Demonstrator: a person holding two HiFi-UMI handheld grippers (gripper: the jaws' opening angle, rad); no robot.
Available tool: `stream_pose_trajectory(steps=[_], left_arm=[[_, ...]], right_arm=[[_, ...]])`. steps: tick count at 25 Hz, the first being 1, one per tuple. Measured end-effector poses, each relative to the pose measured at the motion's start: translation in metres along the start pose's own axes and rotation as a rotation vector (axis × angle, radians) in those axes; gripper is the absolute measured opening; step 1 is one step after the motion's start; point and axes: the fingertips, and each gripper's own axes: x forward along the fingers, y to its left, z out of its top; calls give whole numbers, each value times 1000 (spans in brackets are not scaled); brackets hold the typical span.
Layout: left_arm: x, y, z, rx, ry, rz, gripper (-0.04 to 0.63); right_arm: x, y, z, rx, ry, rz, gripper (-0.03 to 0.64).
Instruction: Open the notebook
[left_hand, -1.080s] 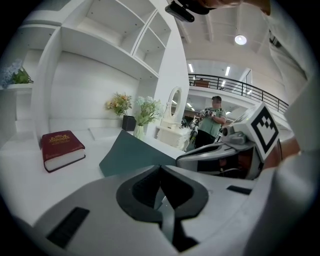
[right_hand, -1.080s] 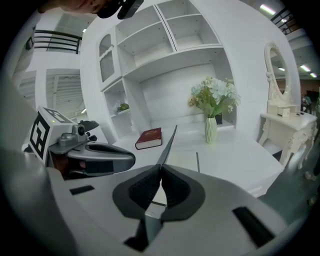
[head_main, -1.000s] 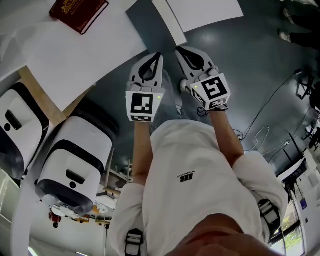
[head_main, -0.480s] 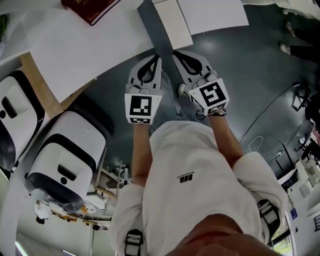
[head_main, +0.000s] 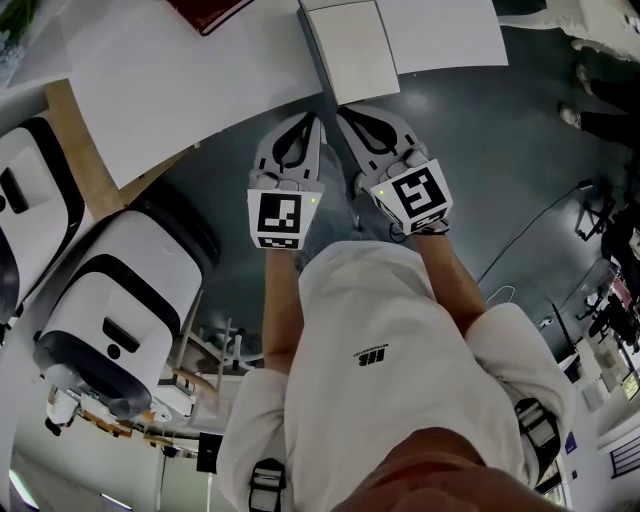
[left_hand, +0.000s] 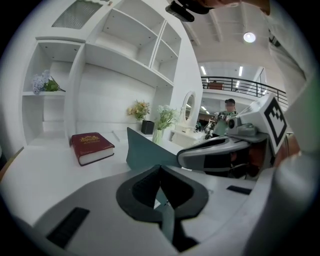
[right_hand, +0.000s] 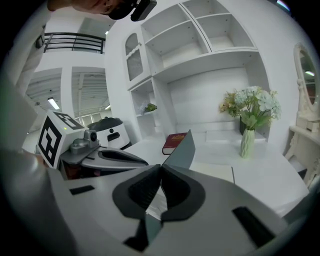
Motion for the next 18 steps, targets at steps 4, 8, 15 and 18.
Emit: stream_pose_trajectory(steps=[4,8,15,18], left_arm=[[-7,8,-4,-15,-2,28,0],[-11,16,-7,-28,-2,58,0],[-25,36,-15,-58,-8,115,0],[-31,44,-18,-73,-8,139,0]], right_arm=[[9,13,1,-15,8,41,4],[17,22,1,-29,21,80,5],[34,43,-1,-54,47,144,5],[41,49,-3,-65,58,164,5]])
